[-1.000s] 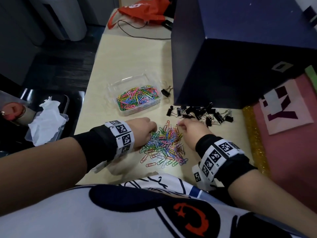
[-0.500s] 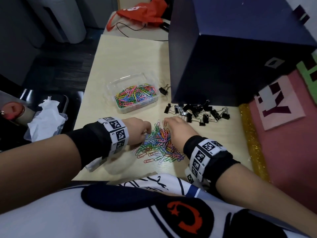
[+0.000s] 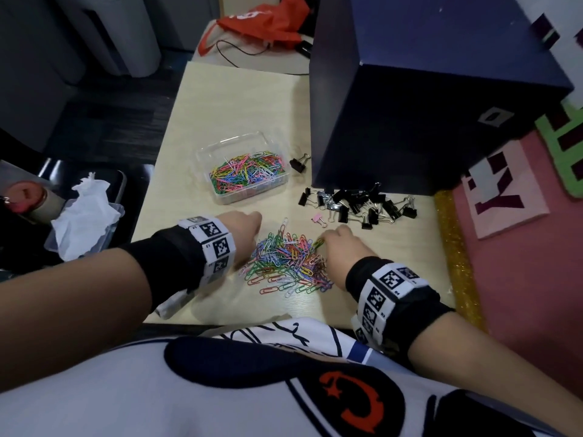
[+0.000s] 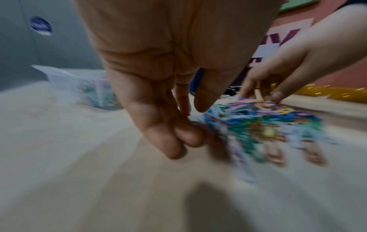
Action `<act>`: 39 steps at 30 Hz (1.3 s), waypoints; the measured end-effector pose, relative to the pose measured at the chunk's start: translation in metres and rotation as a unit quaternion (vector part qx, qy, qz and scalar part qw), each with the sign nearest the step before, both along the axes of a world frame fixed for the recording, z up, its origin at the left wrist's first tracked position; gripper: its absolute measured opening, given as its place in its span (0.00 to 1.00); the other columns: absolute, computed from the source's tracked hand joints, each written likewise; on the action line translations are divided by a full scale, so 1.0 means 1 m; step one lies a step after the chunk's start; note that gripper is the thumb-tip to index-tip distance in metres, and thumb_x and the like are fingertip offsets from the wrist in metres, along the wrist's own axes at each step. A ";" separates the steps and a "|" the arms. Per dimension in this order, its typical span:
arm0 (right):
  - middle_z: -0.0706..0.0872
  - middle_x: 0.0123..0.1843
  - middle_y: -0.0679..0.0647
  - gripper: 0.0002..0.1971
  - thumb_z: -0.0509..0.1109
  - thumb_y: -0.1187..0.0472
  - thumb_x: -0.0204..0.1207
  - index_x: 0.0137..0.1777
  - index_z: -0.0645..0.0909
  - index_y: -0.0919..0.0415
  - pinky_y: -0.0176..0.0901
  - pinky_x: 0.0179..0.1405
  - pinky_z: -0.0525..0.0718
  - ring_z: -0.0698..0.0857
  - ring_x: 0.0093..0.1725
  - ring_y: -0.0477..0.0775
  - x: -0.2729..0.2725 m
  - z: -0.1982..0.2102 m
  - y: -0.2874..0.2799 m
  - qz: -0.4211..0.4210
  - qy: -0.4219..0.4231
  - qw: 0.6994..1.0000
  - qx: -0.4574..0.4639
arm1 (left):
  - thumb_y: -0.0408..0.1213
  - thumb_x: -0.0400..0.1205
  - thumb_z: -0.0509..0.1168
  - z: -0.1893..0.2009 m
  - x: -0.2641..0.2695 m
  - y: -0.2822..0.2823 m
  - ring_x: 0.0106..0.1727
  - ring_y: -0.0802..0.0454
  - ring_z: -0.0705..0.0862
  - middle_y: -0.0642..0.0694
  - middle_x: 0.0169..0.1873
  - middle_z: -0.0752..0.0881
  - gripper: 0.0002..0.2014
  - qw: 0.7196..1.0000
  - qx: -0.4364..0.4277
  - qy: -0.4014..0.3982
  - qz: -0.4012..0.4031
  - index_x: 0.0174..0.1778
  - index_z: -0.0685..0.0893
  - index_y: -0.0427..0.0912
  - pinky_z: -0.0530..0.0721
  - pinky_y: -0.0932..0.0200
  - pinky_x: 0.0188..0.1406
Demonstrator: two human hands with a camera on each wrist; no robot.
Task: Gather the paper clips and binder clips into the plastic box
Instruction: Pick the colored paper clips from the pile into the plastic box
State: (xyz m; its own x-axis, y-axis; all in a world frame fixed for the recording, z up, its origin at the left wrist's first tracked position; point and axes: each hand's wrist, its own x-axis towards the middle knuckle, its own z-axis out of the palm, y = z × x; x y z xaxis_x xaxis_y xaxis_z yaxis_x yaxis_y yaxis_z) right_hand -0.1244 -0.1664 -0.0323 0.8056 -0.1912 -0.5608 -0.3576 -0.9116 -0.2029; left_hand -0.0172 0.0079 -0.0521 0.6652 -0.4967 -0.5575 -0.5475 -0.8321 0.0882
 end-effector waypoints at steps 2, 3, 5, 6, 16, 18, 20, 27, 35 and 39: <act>0.69 0.70 0.60 0.30 0.63 0.75 0.72 0.75 0.68 0.60 0.50 0.67 0.78 0.77 0.66 0.61 -0.004 -0.005 0.006 0.032 0.009 0.999 0.017 | 0.34 0.83 0.54 0.000 -0.010 -0.006 0.41 0.45 0.79 0.47 0.37 0.78 0.09 1.000 0.000 0.028 -0.013 0.57 0.74 0.42 0.76 0.54 0.39; 0.69 0.70 0.59 0.32 0.63 0.76 0.71 0.75 0.68 0.60 0.49 0.67 0.78 0.77 0.66 0.61 -0.004 -0.005 0.008 0.036 0.011 0.999 0.024 | 0.34 0.84 0.54 0.001 -0.012 -0.008 0.43 0.46 0.78 0.47 0.39 0.78 0.09 0.999 0.001 0.034 -0.017 0.58 0.75 0.43 0.75 0.55 0.40; 0.70 0.70 0.58 0.31 0.62 0.76 0.72 0.75 0.69 0.59 0.47 0.67 0.77 0.77 0.66 0.60 0.001 -0.002 0.006 0.020 0.011 1.000 0.022 | 0.34 0.85 0.53 0.006 -0.009 -0.010 0.43 0.47 0.77 0.48 0.39 0.78 0.10 1.000 -0.003 0.029 -0.011 0.59 0.75 0.43 0.74 0.57 0.38; 0.70 0.71 0.57 0.28 0.61 0.74 0.74 0.74 0.69 0.60 0.47 0.66 0.77 0.76 0.66 0.60 0.003 0.000 0.005 0.011 0.011 1.000 0.012 | 0.35 0.85 0.54 0.009 -0.004 -0.010 0.41 0.48 0.78 0.49 0.36 0.77 0.11 1.000 -0.014 0.016 0.003 0.61 0.75 0.44 0.73 0.58 0.35; 0.66 0.75 0.59 0.29 0.60 0.74 0.72 0.73 0.70 0.57 0.51 0.65 0.79 0.75 0.68 0.61 0.019 -0.002 0.016 0.016 0.006 1.000 -0.002 | 0.32 0.80 0.57 0.023 0.022 0.006 0.38 0.43 0.84 0.44 0.37 0.83 0.23 0.988 -0.106 -0.039 0.110 0.72 0.64 0.42 0.87 0.49 0.37; 0.65 0.76 0.58 0.30 0.59 0.74 0.72 0.74 0.70 0.56 0.52 0.68 0.77 0.72 0.72 0.61 0.021 -0.003 0.017 0.029 -0.006 1.000 0.002 | 0.32 0.79 0.57 0.019 0.020 0.009 0.38 0.44 0.84 0.44 0.38 0.83 0.21 0.987 -0.116 -0.033 0.108 0.69 0.66 0.42 0.86 0.49 0.37; 0.66 0.73 0.56 0.31 0.59 0.75 0.70 0.74 0.70 0.54 0.54 0.69 0.76 0.70 0.72 0.60 0.021 -0.004 0.020 0.047 -0.023 0.999 0.003 | 0.32 0.79 0.57 0.016 0.018 0.013 0.37 0.45 0.83 0.46 0.37 0.81 0.19 0.986 -0.124 -0.035 0.104 0.67 0.66 0.43 0.83 0.51 0.34; 0.67 0.76 0.52 0.37 0.61 0.75 0.71 0.80 0.63 0.50 0.53 0.72 0.72 0.65 0.74 0.58 0.028 -0.007 0.031 0.141 -0.020 0.990 0.014 | 0.35 0.79 0.58 0.014 0.006 0.027 0.42 0.42 0.82 0.42 0.49 0.81 0.22 0.990 -0.125 -0.052 0.037 0.68 0.63 0.45 0.85 0.48 0.42; 0.66 0.71 0.60 0.49 0.83 0.52 0.58 0.76 0.59 0.52 0.55 0.56 0.86 0.81 0.59 0.64 0.025 0.007 0.004 0.017 0.114 0.992 -0.048 | 0.64 0.58 0.77 0.004 -0.010 0.017 0.59 0.45 0.78 0.47 0.63 0.70 0.60 0.985 -0.031 0.015 -0.170 0.79 0.48 0.56 0.84 0.46 0.54; 0.63 0.68 0.60 0.52 0.84 0.59 0.55 0.75 0.55 0.46 0.57 0.52 0.87 0.81 0.59 0.66 0.010 -0.001 0.019 0.036 0.118 0.991 -0.047 | 0.59 0.61 0.79 0.001 -0.013 0.003 0.57 0.42 0.80 0.44 0.61 0.70 0.55 0.985 -0.014 0.018 -0.168 0.78 0.54 0.51 0.85 0.44 0.52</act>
State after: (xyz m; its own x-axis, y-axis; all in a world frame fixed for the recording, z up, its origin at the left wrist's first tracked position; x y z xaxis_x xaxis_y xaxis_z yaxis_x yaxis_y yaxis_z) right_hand -0.1140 -0.1475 -0.0338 0.6676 -0.1983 -0.7176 -0.3187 -0.9472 -0.0347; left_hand -0.0305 0.0112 -0.0513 0.4406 -0.7018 -0.5598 -0.7882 -0.6008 0.1329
